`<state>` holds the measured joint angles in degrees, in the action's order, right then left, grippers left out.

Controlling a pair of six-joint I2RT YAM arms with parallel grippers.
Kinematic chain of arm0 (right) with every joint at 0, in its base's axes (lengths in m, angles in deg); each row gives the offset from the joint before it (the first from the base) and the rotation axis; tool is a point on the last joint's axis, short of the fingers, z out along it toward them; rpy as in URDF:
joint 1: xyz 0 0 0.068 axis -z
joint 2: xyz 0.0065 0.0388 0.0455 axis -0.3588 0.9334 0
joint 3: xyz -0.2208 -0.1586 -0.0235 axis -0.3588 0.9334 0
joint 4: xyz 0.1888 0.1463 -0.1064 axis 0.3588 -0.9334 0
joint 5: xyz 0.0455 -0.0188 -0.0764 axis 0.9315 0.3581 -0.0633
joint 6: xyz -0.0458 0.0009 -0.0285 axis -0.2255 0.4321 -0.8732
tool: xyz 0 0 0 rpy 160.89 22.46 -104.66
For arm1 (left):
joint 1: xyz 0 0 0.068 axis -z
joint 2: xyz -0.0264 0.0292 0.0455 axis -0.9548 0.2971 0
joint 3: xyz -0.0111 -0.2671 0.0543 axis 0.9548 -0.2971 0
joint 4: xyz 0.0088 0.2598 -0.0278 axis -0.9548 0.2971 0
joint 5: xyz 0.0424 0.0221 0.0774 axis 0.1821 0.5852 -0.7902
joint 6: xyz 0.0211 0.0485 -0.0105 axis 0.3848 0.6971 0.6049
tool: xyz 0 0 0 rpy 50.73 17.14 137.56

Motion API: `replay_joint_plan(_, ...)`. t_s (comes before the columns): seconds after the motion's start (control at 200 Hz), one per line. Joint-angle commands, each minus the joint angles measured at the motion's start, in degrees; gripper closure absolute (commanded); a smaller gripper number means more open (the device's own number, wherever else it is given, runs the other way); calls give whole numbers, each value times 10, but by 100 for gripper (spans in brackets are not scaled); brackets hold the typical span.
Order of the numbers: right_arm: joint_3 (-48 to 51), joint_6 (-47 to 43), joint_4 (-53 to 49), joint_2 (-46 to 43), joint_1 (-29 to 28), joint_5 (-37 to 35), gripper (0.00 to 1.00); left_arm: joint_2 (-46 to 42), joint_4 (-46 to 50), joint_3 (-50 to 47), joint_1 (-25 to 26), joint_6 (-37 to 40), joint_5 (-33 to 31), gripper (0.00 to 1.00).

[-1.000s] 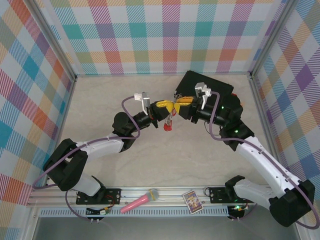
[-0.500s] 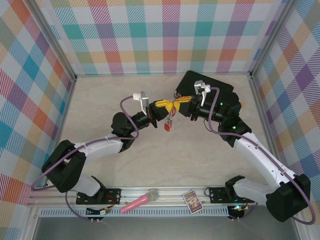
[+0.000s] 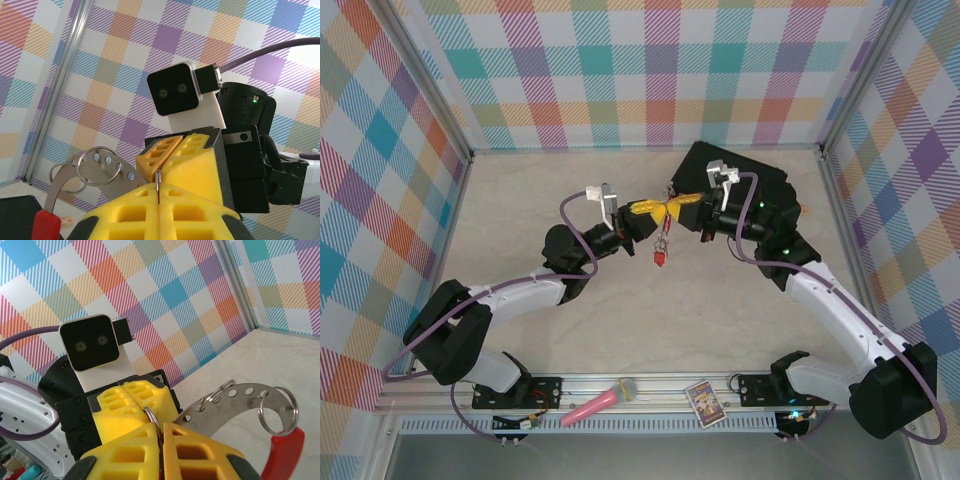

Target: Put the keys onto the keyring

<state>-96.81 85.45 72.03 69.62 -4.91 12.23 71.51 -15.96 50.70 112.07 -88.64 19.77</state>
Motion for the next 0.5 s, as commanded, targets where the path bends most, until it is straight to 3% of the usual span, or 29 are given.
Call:
replay_joint_plan(0.0, -18, 4, 9, 2, -3, 29, 95, -1, -31, 10, 6, 6, 1, 100)
replay_joint_plan(0.085, -19, 2, 7, 3, -2, 36, 100, 2, -31, 11, 6, 7, 3, 100)
replay_joint_plan(0.36, -19, -20, -5, -6, -2, 33, 100, 6, -31, 7, 6, 9, 2, 100)
replay_joint_plan(0.495, -22, -51, -36, -13, 3, 25, 100, 6, -29, 5, 2, -1, 15, 73)
